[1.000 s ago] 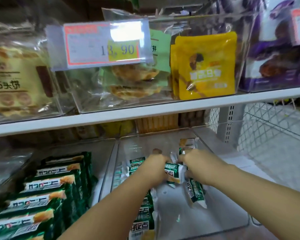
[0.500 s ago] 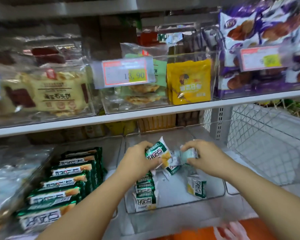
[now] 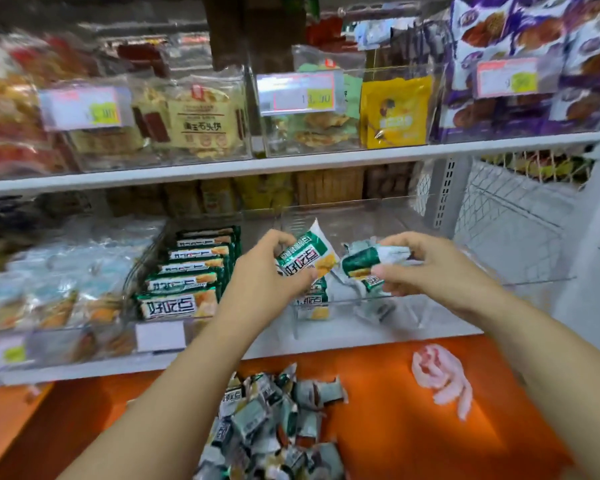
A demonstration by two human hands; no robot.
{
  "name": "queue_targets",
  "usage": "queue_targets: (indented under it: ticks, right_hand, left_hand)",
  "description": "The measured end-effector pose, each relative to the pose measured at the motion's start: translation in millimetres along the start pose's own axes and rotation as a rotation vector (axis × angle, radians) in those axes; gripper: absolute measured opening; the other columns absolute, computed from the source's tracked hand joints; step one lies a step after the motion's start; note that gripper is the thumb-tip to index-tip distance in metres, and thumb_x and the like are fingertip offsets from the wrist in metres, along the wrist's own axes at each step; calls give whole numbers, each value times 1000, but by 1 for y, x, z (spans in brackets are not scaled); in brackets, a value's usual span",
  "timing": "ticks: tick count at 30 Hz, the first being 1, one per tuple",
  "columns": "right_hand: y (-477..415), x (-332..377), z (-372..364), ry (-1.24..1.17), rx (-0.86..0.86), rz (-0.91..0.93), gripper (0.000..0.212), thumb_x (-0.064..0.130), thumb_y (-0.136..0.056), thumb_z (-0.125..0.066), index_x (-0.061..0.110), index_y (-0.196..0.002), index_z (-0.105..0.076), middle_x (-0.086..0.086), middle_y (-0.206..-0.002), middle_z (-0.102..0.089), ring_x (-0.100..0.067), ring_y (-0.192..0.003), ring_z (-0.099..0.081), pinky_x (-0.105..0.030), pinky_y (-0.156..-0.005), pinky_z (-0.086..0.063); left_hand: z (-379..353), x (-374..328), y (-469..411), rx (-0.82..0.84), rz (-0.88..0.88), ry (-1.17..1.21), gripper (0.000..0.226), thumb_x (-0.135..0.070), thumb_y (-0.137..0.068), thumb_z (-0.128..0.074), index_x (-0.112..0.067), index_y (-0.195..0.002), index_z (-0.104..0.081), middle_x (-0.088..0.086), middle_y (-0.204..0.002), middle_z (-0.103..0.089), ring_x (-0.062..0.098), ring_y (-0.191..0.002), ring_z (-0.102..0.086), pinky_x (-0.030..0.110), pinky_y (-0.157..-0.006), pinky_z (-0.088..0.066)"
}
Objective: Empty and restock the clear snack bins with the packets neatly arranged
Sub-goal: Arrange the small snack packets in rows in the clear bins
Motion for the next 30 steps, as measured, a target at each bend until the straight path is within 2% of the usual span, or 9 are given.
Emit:
queue_targets:
  ticks: [3,6,9,12,16,20,23,25,30]
  right_hand:
    - [6,-5,-3,132,-50,-30,21,41,-81,-69,21,-88,-66,14,-60,-63,-5,-51,-55,-19,-52,-45]
    - [3,-10,-3,127,-85,-57,40,49,-82,-64,9,-85,-69,8,-57,-61,-9,-48,-52,-20,-50,-41]
    - [1,-11,-4,154,-87,-77,50,54,-82,-61,5,-81,-69,-2,-62,-64,-9,-49,-53,-20,-50,-40]
    - [0,-11,-5,107,-91,-71,37,49,-82,-63,13,-83,-68,-4,-66,-67,-9,-49,-53,-22,-51,-42]
    - [0,-8,-10,46,-29,-55,26,32,-77,-75,17,-91,-58,-9,-77,-72,-10,-58,-61,-29,-61,-46]
    - [2,-3,-14,-36,70,-2,30,7,-72,-79,21,-94,-64,-32,-86,-58,-24,-75,-52,-37,-75,-45]
    - [6,8,-17,15,101,92,29,13,-74,-78,26,-97,-66,-15,-101,-68,-21,-89,-61,-38,-88,-50]
    - [9,13,-25,81,162,148,32,22,-77,-76,34,-104,-61,-4,-108,-65,-14,-102,-60,-36,-92,-49]
    - [12,16,-41,152,183,214,47,15,-79,-76,35,-114,-51,7,-89,-58,-4,-73,-47,-20,-71,-42]
  left_hand:
    - [5,7,10,-33,27,21,38,-31,-80,-75,-31,-110,-52,-10,-92,-68,-5,-66,-64,7,-51,-41]
    - [7,15,14,-44,76,49,46,-31,-79,-76,-29,-116,-48,-12,-90,-64,-25,-66,-52,1,-52,-40]
    - [10,21,13,-63,119,79,48,-34,-77,-77,-26,-115,-48,-5,-95,-67,-22,-61,-53,4,-48,-39]
    - [5,24,12,-36,148,90,43,-35,-78,-76,-27,-108,-48,-3,-87,-66,-9,-52,-56,8,-41,-37]
    - [-7,25,14,22,140,131,37,-36,-79,-74,-29,-100,-45,3,-85,-60,16,-64,-61,18,-49,-44]
    - [-11,24,17,39,148,166,37,-40,-82,-70,-35,-109,-46,2,-100,-60,24,-81,-66,32,-70,-55]
    - [-15,27,19,60,191,238,38,-38,-83,-70,-37,-114,-47,-8,-108,-52,12,-88,-63,45,-86,-55]
    - [-21,29,21,106,229,313,32,-34,-85,-69,-35,-111,-52,-7,-117,-54,9,-91,-64,41,-83,-57]
    - [-35,23,24,242,262,496,28,-29,-95,-55,-27,-122,-60,-3,-115,-66,8,-95,-67,27,-75,-58]
Point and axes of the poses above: each hand's wrist, its own y-axis away from the middle knuckle, its own z-axis out of the back of the hand, x = y × z, the point moved 8 cm from there along -y, towards the middle knuckle
